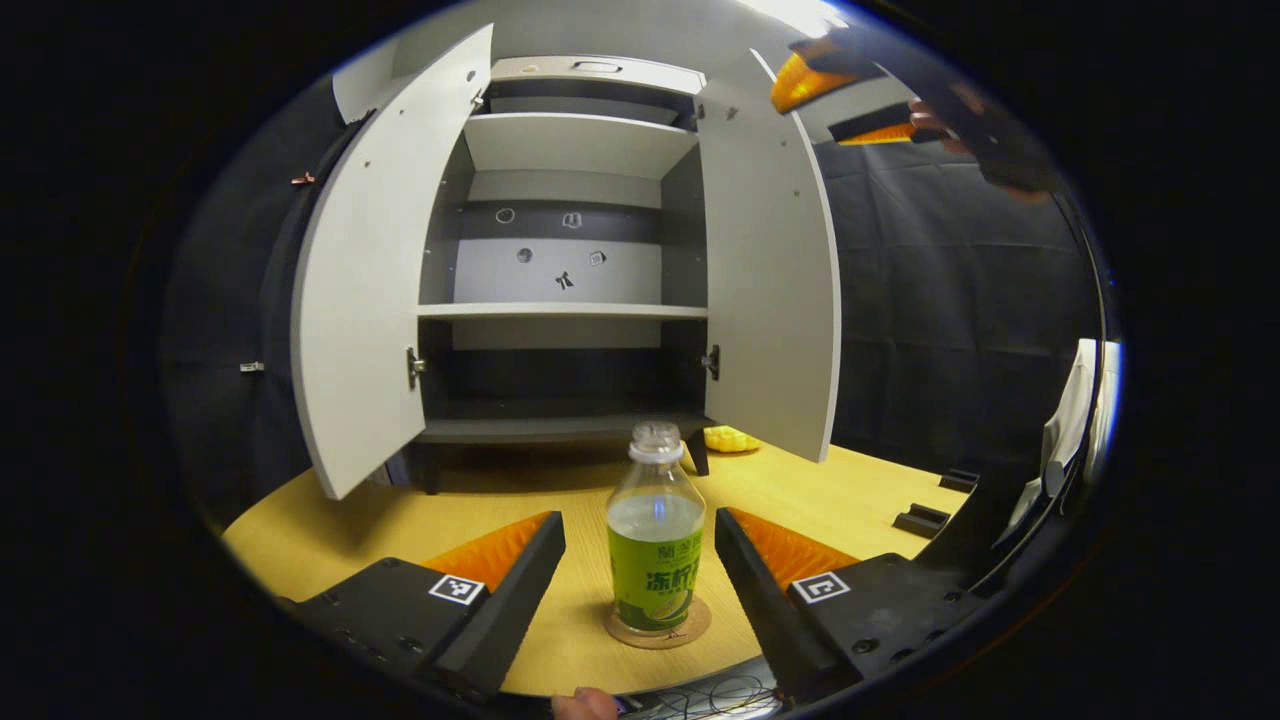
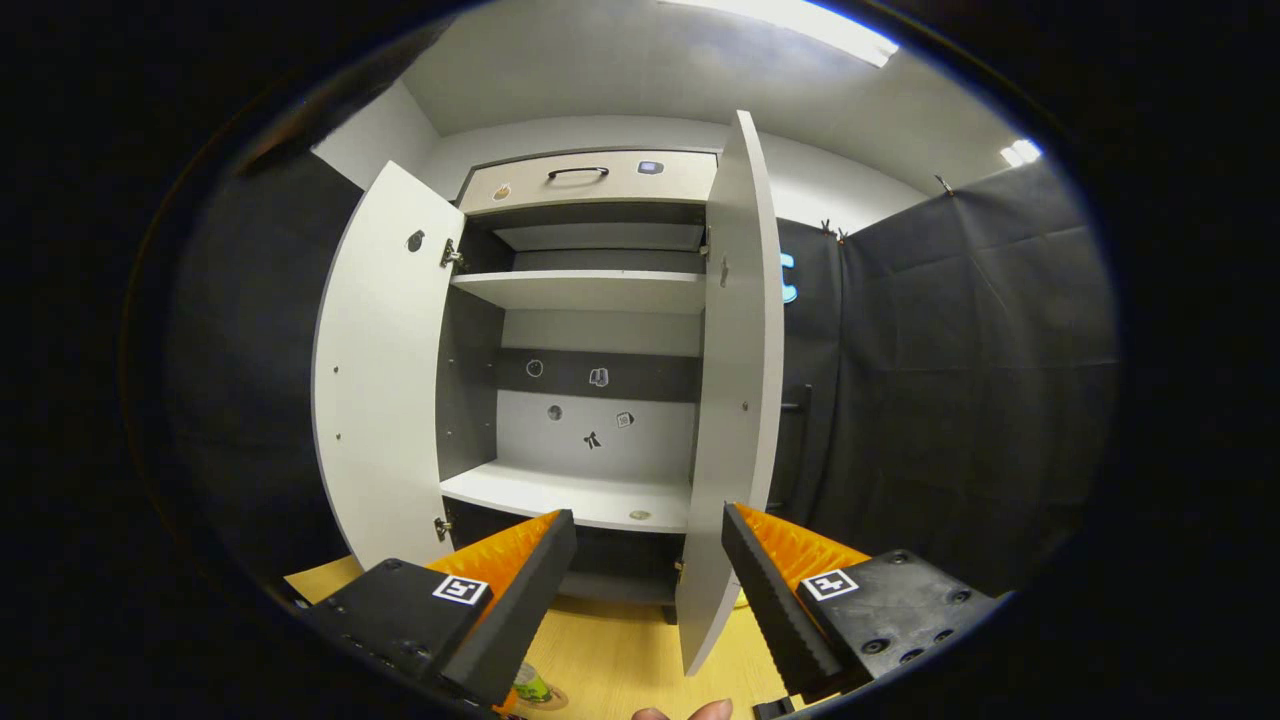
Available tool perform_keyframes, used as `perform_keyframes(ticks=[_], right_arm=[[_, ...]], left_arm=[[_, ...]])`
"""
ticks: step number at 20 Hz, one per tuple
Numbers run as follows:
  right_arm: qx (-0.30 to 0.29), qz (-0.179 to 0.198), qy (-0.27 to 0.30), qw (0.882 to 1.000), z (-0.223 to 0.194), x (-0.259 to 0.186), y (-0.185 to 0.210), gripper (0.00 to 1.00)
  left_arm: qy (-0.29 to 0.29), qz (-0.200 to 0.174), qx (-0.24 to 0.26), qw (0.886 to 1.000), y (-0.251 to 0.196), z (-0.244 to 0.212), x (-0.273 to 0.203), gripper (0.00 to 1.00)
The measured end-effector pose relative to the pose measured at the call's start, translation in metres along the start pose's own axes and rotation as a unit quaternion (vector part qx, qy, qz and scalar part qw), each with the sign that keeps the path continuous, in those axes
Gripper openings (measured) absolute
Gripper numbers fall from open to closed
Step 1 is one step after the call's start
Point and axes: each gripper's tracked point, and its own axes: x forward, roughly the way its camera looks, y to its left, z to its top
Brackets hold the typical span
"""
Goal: Grasp the bottle in the cabinet with the left hand and place it on the coaster, then close the right door with the right hand and the left door with the left hand.
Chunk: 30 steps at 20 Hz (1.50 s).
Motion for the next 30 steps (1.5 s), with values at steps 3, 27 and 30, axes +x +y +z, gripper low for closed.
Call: perform_keyframes(ticks=[3,27,30], right_arm=[[0.009,-0.009,0.012,1.0,-0.002,-0.002,-0.018,0.97],[0.062,-0.043,0.037,0.996,-0.018,0.095,-0.162,0.98],[0.07,-0.036,0.036,0.996,-0.02,0.094,-0.157,0.97]], left_arm=[[-0.022,0.025,-0.007,0.999,0.022,0.047,-0.021,0.96],[-0.06,0.181,-0.023,0.981,0.128,0.204,-0.062,0.95],[-0.06,0.189,-0.015,0.98,0.134,0.202,-0.072,0.95]])
